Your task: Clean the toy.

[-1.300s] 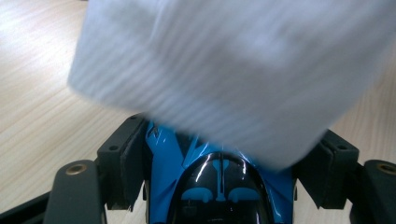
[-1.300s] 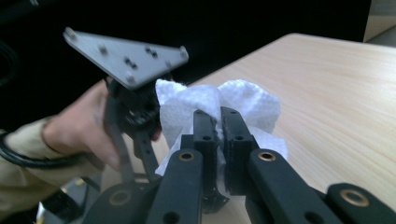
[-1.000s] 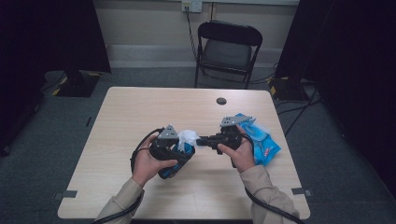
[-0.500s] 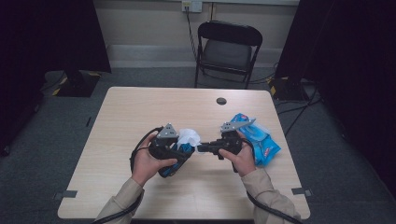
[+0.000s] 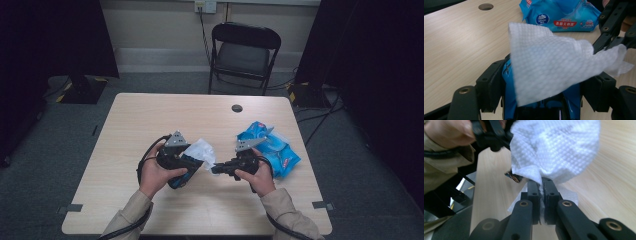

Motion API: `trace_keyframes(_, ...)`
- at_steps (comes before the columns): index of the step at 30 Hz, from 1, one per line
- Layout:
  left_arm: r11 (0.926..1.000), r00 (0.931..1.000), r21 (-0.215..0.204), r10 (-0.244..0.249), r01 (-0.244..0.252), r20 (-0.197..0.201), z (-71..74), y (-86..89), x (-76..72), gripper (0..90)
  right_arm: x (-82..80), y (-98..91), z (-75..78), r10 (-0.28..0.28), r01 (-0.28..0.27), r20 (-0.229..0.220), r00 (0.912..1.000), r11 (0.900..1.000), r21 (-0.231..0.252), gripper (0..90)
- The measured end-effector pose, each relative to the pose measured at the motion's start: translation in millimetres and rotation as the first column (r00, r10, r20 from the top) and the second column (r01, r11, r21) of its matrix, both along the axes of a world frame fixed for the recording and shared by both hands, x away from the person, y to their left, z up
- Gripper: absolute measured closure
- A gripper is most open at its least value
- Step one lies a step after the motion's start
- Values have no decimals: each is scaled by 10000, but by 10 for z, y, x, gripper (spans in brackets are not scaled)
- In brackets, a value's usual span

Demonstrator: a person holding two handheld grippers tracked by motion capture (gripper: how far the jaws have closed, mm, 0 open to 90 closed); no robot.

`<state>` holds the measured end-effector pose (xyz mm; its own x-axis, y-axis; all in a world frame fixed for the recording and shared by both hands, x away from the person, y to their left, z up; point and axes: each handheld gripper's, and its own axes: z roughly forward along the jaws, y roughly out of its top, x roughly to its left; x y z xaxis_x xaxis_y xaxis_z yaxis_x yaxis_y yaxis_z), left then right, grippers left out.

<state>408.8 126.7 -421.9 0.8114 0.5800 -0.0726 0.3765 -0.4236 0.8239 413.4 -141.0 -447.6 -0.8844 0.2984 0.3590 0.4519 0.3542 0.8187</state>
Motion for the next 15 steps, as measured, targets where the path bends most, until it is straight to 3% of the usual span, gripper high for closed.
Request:
trace_keyframes(6, 9999, 10000, -101, 18, -18, 28, 31, 11, -4, 263, 16, -75, -108, -263, 256, -161, 9995, 9986, -455, 861)
trace_keyframes(11, 10000, 10000, 5, 15, -15, -26, 17, 18, -3, 262, 54, -159, -125, -637, 631, -153, 9978, 9972, -393, 862)
trace_keyframes(15, 10000, 9999, 75, -48, 49, -121, -9, 9, -7, 263, 92, -239, -71, -1012, 1012, -123, 9948, 9949, -58, 862)
